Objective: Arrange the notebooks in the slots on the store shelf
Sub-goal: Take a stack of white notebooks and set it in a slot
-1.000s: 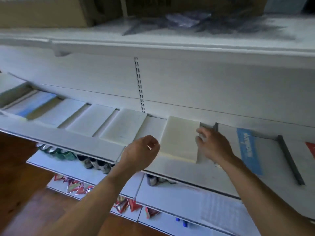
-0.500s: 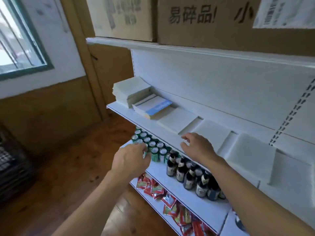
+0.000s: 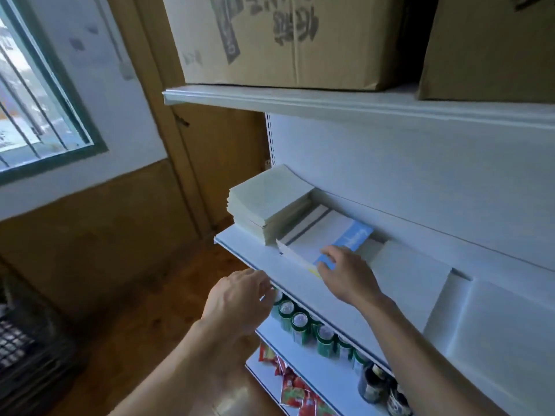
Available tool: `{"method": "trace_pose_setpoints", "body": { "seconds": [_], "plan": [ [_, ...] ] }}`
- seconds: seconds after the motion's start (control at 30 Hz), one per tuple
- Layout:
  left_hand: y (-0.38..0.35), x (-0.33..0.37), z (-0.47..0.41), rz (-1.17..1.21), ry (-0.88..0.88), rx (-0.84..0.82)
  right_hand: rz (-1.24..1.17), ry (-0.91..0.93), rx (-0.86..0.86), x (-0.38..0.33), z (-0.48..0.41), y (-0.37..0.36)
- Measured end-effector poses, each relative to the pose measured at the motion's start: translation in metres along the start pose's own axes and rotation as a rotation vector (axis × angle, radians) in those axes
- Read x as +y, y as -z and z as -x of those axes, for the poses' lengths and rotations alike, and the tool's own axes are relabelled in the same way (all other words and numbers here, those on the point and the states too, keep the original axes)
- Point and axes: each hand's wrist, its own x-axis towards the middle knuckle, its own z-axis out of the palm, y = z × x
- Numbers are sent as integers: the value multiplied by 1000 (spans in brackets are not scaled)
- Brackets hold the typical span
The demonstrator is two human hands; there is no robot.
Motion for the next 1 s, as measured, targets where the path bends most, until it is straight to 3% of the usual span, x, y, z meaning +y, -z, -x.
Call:
{"method": "trace_pose_setpoints", "body": {
  "seconds": [0.13, 0.27, 0.53, 0.63, 0.83, 1.0],
  "plan": [
    [8, -37, -66, 25, -70, 19, -156, -73, -32, -28, -61, -23],
    [11, -70, -126, 17, -167, -2, -626, -296, -50, -50, -97, -47],
    [2, -125, -247, -89, -458, -139, -1177, -584, 212, -81, -158, -82],
    [-10, -135, -259, -125, -580, -176, -1181, -651, 272, -95, -174, -88],
    [-26, -133, -245, 57, -797, -270, -1182, -760, 442, -102, -174, -94],
    [-14, -144, -277, -10, -682, -198, -1186, -718, 516, -98, -171, -88]
  ]
}}
